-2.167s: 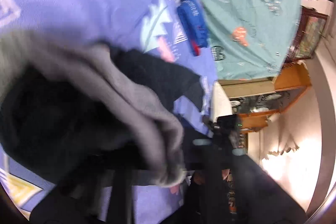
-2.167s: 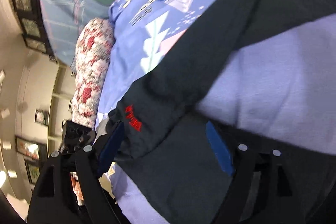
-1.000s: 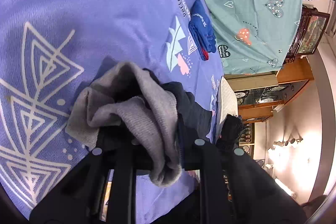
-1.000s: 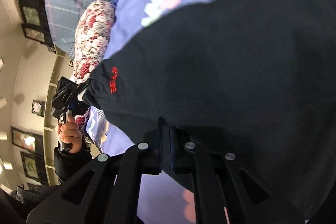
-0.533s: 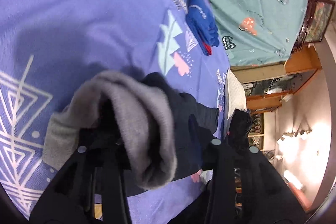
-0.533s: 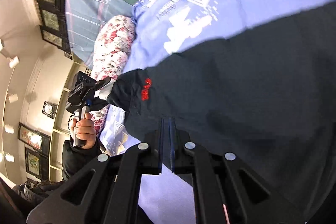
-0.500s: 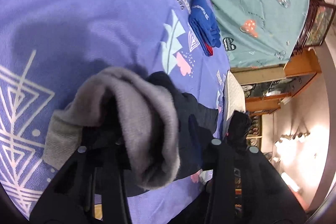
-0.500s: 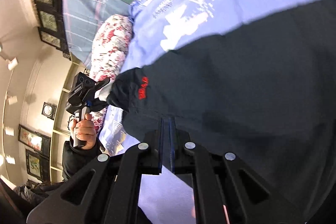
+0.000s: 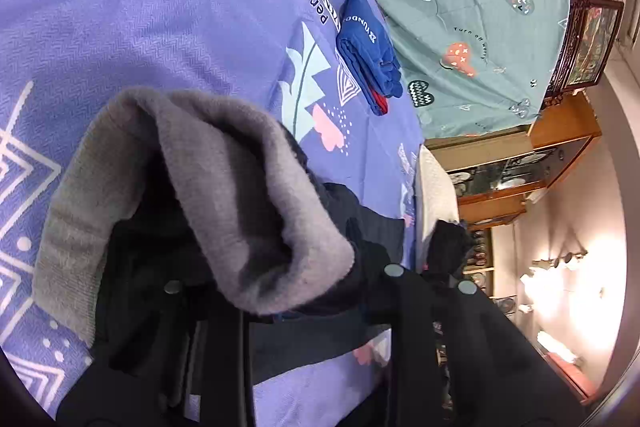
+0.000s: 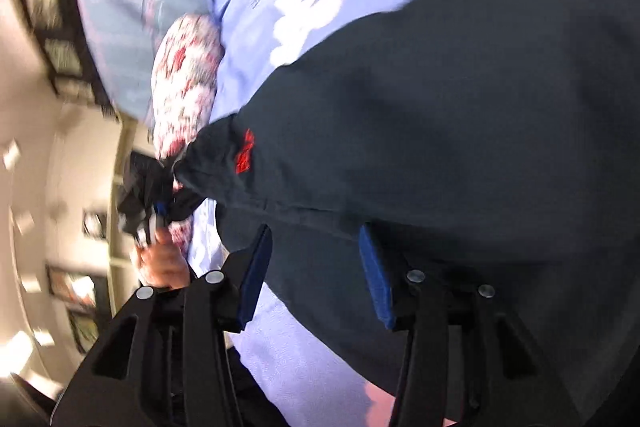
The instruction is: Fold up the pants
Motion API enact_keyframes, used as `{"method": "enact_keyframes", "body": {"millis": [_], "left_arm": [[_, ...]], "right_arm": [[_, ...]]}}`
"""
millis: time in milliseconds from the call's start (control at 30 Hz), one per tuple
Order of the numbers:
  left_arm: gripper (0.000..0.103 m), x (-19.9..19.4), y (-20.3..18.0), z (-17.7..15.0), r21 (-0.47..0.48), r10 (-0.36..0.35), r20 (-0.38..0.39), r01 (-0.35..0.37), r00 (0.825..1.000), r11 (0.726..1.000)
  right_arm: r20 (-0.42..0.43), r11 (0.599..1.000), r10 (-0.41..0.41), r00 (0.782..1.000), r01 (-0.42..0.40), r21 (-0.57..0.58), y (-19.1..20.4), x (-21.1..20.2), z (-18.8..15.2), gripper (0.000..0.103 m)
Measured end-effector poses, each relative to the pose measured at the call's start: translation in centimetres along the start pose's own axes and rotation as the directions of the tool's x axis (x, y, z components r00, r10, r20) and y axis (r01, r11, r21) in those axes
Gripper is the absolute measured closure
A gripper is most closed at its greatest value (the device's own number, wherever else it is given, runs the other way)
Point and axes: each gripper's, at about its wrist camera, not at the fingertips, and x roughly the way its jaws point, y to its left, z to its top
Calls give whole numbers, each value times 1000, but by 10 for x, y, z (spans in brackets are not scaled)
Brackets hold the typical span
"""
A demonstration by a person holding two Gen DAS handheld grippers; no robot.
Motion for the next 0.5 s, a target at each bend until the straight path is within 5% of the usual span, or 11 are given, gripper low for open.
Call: {"method": "enact_keyframes", "body": {"millis": [100,167,200,267,300,367,400,500], "left_arm": [[73,5,-1,-4,-12,1,0,-1,1000,1000],[47,8,6,-4,-66,-15,6,15,1000,998],[24,9,10,-4,-97,-14,20,15,1000,995],[21,14,19,-4,-145,-7,33,12,999,989],[25,18,20,-3,-147,-6,24,10,1000,989],[53,22,15,-2,-111,26,27,-23,999,994],[86,24,9,0,-89,20,23,-18,1000,996],[92,13,-7,4,-59,-22,64,26,998,998]], "right_arm": [[29,999,34,999,-35,26,-9,-10,-2,53],[13,999,32,999,-32,34,-4,-8,-3,52],[-7,998,47,999,-47,32,0,-6,-5,49],[-41,998,56,998,-56,7,11,-3,-10,45],[-53,999,54,997,-54,1,13,-3,-13,42],[-61,1000,27,998,-27,6,13,0,-14,39],[-54,1000,20,998,-19,22,10,2,-13,40],[-18,998,-3,1000,4,59,9,2,-9,40]]}}
